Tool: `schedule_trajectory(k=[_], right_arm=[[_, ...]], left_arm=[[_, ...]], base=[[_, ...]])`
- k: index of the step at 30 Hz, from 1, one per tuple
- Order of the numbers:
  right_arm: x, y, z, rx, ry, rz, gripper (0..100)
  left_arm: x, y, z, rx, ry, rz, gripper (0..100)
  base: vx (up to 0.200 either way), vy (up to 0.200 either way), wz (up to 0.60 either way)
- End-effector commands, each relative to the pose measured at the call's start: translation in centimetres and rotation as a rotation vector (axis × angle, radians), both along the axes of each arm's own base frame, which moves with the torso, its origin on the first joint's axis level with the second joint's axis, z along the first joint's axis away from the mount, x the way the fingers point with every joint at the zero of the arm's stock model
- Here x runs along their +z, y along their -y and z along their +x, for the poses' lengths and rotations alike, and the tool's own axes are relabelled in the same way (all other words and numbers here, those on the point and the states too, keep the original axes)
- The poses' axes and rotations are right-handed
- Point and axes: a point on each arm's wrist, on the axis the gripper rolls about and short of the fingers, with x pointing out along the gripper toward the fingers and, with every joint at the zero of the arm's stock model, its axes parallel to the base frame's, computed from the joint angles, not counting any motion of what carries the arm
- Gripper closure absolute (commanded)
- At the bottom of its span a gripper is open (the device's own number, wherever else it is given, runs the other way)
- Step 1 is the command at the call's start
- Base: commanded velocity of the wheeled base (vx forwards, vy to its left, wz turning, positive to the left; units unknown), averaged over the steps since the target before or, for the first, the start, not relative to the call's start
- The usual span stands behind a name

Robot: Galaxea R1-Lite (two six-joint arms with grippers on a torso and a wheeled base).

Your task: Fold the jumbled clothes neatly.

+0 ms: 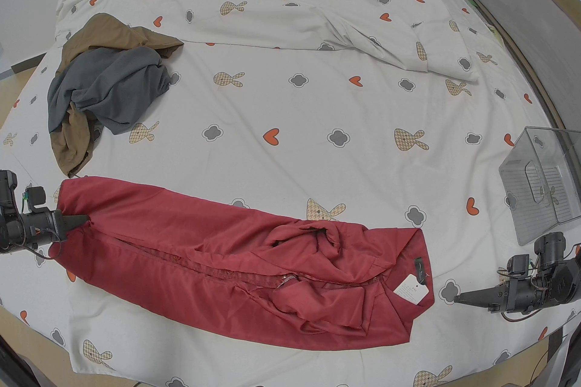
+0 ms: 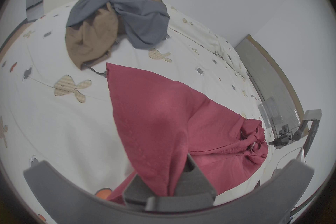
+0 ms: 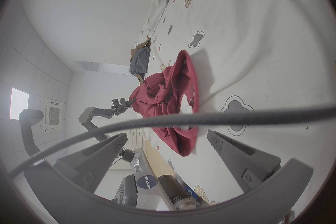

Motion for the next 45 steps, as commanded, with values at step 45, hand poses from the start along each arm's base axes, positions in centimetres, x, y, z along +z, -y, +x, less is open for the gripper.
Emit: schedule_trajectory(k=[45], right_arm=[[14.8,-3.1,-7.7,-0.026,0.26,0.111,0]], left_arm=[[14.9,22.7,-2.1,-0.161,-0.114,0.454,100]], base=[[0.0,0.0,0.0]])
